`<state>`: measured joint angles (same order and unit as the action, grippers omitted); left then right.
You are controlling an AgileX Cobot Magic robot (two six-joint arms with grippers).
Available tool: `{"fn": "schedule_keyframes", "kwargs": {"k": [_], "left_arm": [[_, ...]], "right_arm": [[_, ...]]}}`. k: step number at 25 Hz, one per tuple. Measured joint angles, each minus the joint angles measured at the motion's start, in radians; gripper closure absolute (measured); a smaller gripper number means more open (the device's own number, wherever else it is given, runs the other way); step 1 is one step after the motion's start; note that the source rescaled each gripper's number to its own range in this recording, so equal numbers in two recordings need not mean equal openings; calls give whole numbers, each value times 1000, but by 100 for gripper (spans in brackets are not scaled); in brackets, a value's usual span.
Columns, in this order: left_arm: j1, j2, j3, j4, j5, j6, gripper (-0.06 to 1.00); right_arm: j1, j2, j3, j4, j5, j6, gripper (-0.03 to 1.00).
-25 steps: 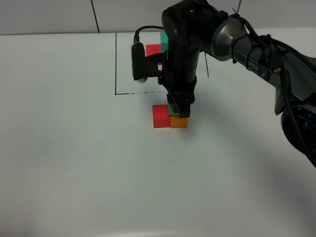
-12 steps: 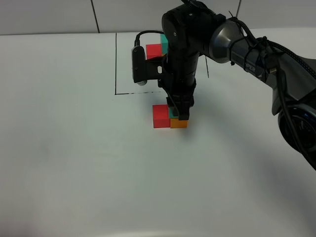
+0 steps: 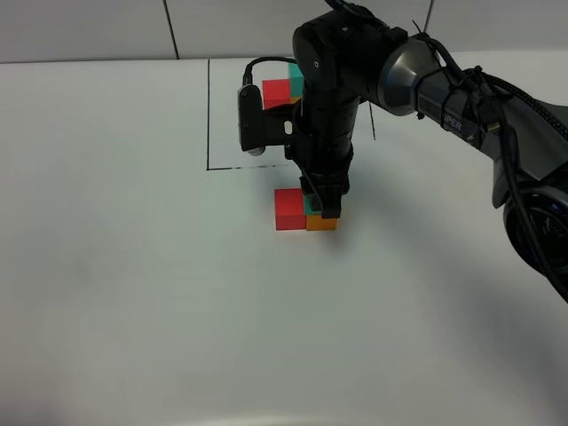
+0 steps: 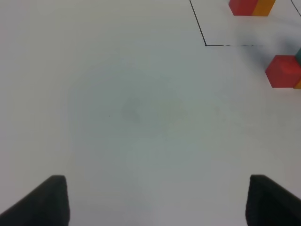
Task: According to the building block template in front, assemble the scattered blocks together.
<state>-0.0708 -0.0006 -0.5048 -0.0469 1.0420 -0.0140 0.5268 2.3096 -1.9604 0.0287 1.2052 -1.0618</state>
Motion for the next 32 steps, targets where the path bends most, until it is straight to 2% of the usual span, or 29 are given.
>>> {"fn": "schedule_keyframes", "kwargs": {"k": [10,12,14,18,20,23,29,32], "left_arm": [[0,0,0,0,0,0,28],[0,0,0,0,0,0,28],[0,0,0,0,0,0,28],[0,0,0,0,0,0,28],[0,0,0,0,0,0,28],[0,0,0,0,0,0,28],[0,0,0,0,0,0,28],[0,0,0,0,0,0,28]], "right_arm": [[-2,0,0,3,0,0,97],[-2,-1,0,3,-2,1,93],[-2,0,9,2,0,1,76],[-2,-25,17,-11,9,18,27],[-2,-62,17,-29,9,54,9],[-6,-123,17,-29,10,139,1],[-101,-209,21,-16,11,418,0],[-172,-267,89,-5,8,535,0]]}}
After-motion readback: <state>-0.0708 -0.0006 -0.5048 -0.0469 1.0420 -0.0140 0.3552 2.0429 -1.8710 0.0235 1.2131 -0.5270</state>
